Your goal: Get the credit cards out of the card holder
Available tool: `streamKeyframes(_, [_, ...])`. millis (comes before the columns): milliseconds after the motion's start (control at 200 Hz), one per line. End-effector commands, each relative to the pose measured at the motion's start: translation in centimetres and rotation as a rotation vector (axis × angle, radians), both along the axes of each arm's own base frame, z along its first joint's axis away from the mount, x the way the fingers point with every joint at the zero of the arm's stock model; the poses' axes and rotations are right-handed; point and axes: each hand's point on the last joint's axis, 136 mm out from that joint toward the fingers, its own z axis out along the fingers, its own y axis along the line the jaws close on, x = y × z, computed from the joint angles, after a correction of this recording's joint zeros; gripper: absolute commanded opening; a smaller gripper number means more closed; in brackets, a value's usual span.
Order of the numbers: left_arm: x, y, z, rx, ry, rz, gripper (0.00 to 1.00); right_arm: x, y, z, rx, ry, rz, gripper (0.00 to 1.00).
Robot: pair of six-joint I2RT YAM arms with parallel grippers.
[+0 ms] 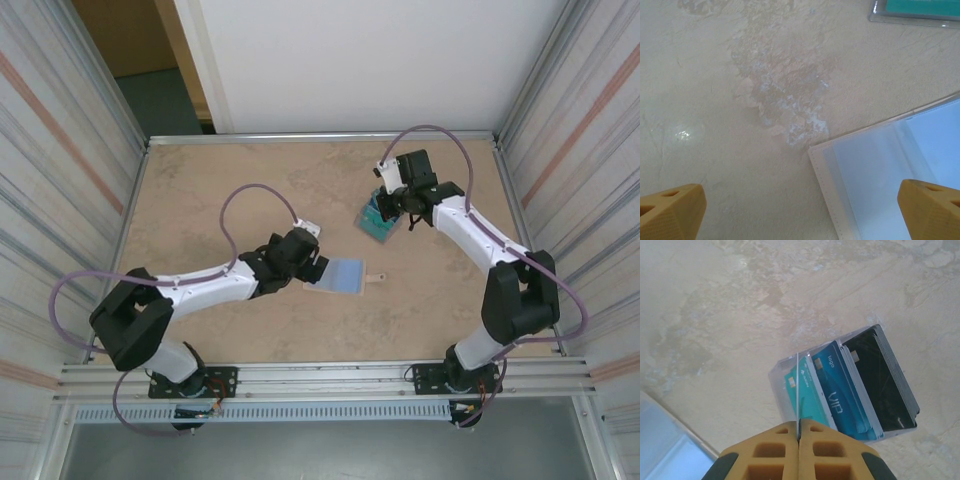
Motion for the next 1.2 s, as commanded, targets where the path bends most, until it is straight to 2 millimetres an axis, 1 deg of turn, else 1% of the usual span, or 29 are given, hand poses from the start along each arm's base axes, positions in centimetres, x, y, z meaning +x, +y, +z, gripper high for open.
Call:
streamKeyframes(0, [0.4, 1.2, 1.1, -0.052, -0.020, 0.053, 0.99, 0.7, -0.4, -0.5, -0.078, 0.003, 0.052, 0.00])
streamKeyframes(90, [0.5, 1.8, 1.2, -0.084, -0.013, 0.073, 0.99, 1.0, -0.2, -1.2, -0.088, 0.019, 0.075, 0.00])
streamKeyframes(271, [0.6, 3.0, 1.0, -0.160, 0.014, 0.118, 0.99, 1.7, 0.1, -1.9, -0.086, 0.045, 0.104, 0.00])
streamKeyframes(466, [0.6, 4.0, 0.8, -0.198, 0.027, 0.152, 0.99, 1.9, 0.4, -3.1, -0.075, 0.092, 0.130, 0.00])
streamKeyframes(737, [0.8, 4.2, 0.9, -0.205, 0.026, 0.158, 0.99, 1.7, 0.6, -5.3, -0.080, 0.158, 0.147, 0.00])
streamKeyframes(992, [0.8, 4.2, 0.6, -0.210, 0.037, 0.164, 0.99, 1.4, 0.9, -6.3, -0.076, 0.195, 0.164, 0.00])
streamKeyframes(1193, [0.8, 4.2, 0.6, -0.212, 0.038, 0.167, 0.99, 1.0, 1.3, -6.6, -0.065, 0.218, 0.191, 0.00])
